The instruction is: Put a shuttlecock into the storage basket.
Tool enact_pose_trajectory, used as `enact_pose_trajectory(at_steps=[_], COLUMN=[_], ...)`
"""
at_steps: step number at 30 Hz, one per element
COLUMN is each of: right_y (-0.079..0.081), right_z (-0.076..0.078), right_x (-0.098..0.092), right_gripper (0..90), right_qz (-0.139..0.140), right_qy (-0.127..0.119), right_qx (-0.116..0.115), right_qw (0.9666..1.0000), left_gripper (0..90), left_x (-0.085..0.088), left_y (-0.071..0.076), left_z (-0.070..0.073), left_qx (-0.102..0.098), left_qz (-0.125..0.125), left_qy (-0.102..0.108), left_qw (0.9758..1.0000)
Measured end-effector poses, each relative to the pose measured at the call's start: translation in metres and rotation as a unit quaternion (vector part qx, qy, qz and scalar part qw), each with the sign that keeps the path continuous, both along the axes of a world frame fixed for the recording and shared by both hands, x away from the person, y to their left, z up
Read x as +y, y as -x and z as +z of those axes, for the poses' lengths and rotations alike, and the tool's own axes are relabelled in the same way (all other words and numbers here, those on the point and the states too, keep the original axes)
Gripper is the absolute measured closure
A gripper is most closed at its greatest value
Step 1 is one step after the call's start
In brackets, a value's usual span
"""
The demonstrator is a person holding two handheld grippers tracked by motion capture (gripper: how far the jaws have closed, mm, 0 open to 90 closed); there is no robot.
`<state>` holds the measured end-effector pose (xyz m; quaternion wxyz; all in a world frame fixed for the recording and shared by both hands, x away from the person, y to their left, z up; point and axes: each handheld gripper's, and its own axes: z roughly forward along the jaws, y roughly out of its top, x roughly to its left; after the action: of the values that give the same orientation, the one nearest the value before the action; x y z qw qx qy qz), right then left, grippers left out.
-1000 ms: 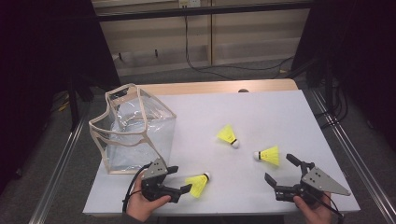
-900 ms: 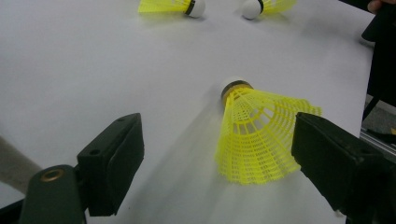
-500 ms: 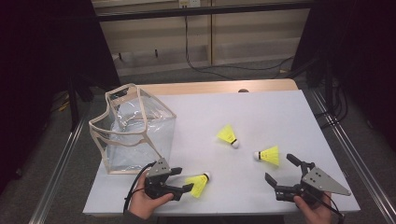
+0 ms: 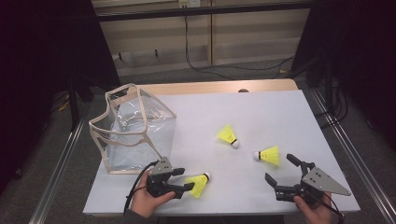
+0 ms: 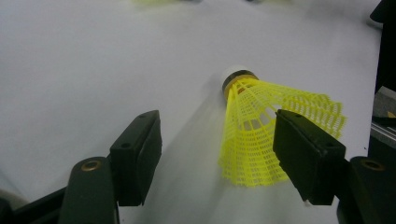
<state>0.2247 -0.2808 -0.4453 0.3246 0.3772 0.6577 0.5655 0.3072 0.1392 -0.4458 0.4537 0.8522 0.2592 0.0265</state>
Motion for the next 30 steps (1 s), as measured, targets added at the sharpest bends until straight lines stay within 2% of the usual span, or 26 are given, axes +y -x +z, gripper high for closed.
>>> enact_pose_trajectory(at_steps=[13,23,26,30], right_y=[0.0,0.0,0.0,0.001], right_z=[0.0,0.0,0.001,0.001], right_x=[0.0,0.0,0.0,0.0], right_gripper=[2.2,2.2,2.2,2.3], right_qz=[0.001,0.0,0.0,0.0], right_qy=[0.001,0.001,0.001,0.002], right_qx=[0.0,-0.001,-0.002,-0.002], right_qw=[1.0,1.0,1.0,1.0], left_gripper=[41.3,52.3,55.2,59.6], left_x=[-0.005,-0.01,-0.011,-0.012], left_y=[-0.002,-0.001,-0.001,-0.001], left_z=[0.0,-0.002,-0.003,-0.002], left_qx=[0.008,0.008,-0.001,0.006], left_qz=[-0.008,-0.014,-0.013,-0.013], left_qy=[-0.007,-0.02,-0.027,-0.026], left_qw=[0.9999,0.9997,0.9995,0.9996])
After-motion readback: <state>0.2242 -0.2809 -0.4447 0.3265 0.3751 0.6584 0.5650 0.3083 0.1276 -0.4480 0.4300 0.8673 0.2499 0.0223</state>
